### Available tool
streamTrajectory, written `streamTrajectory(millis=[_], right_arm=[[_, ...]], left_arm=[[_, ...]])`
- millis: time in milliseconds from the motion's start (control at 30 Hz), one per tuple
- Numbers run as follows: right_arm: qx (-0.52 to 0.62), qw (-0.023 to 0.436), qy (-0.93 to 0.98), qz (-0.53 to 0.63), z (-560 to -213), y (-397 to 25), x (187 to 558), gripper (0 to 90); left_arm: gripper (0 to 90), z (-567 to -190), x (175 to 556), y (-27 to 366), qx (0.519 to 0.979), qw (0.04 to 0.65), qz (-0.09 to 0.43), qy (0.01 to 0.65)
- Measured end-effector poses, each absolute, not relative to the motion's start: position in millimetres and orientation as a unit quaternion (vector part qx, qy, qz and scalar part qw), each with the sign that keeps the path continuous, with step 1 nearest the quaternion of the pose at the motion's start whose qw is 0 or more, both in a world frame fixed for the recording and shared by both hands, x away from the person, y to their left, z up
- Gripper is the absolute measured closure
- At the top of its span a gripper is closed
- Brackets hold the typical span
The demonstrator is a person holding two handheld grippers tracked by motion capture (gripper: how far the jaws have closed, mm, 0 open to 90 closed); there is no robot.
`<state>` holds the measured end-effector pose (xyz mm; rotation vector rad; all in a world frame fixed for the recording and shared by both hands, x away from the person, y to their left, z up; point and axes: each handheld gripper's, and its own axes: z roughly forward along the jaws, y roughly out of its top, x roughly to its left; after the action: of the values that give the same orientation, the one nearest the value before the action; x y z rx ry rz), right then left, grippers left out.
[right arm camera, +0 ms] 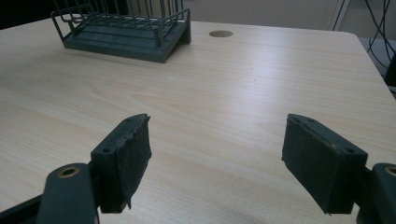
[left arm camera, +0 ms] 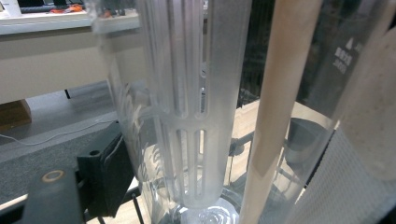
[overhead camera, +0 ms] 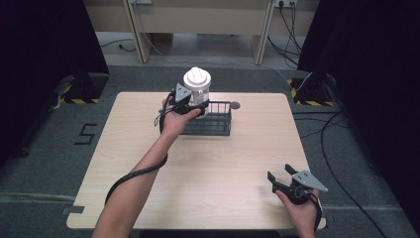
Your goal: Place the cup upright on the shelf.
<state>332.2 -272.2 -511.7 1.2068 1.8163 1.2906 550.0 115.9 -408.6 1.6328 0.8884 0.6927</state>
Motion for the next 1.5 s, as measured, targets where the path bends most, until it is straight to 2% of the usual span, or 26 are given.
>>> streamTrajectory(millis=[600, 1500], right_arm=[[0.451, 0.301, 0.684, 0.488, -511.8, -273.3, 332.1, 24.1], [0.451, 0.299, 0.684, 0.489, -511.8, -273.4, 332.2, 24.1]], left_arm=[[17.7, -408.8, 559.3, 112.8, 0.679, 0.541, 0.299, 0.396], [17.6, -435.7, 564.4, 104.3, 0.693, 0.500, 0.296, 0.426]])
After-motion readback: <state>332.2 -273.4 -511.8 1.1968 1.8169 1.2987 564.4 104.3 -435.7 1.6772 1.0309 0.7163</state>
